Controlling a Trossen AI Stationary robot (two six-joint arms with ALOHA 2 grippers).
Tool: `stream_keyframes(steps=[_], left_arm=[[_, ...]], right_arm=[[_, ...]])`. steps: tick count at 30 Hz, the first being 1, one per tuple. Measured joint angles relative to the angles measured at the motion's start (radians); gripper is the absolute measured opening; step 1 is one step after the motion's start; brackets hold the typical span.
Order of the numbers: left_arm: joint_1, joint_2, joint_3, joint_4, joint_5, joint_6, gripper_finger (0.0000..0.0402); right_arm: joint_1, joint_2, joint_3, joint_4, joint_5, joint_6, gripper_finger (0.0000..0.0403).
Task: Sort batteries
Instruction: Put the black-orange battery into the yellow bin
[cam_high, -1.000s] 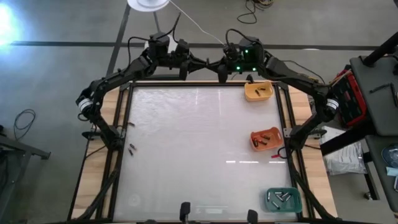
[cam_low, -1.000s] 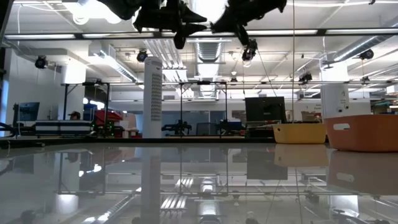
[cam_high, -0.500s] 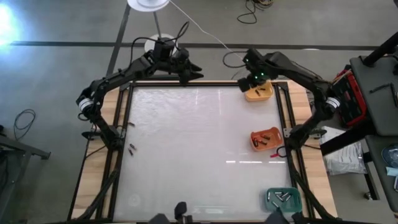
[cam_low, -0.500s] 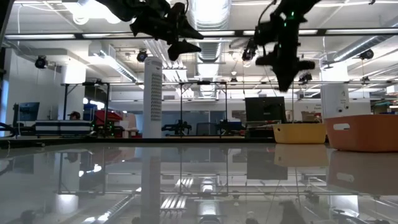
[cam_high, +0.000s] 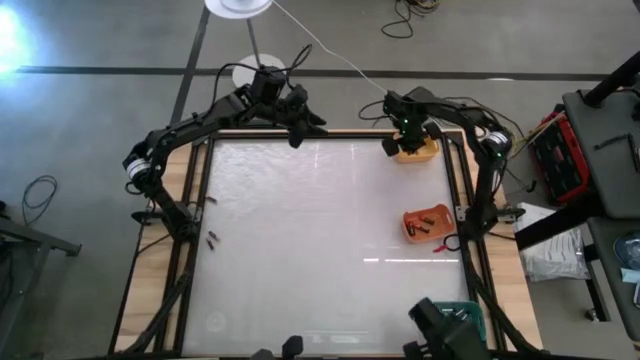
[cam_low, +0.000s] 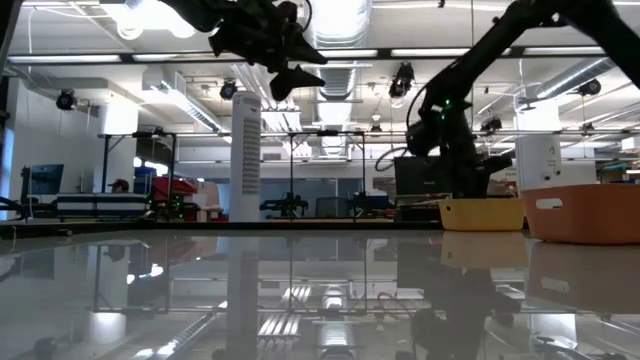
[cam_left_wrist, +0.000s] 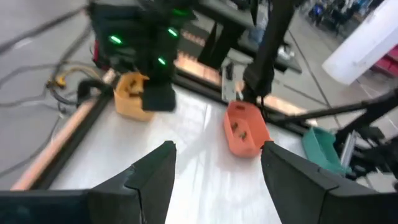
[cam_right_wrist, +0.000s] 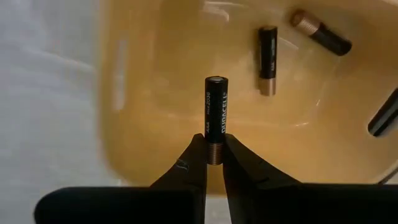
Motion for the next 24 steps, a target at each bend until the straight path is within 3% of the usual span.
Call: stream_keyframes(steps=[10, 24], left_arm=[[-0.006, -0.013, 0.000, -0.153, 0.000, 0.119, 0.0215], [-0.004, -0.014, 0.000, -0.164, -0.002, 0.148, 0.0215]], right_arm=[[-0.098, 0.147, 0.086, -0.091, -0.025, -0.067, 0.0023], [-0.183, 0.209, 0.097, -0.098, -0.052, -0.090, 0.0023]])
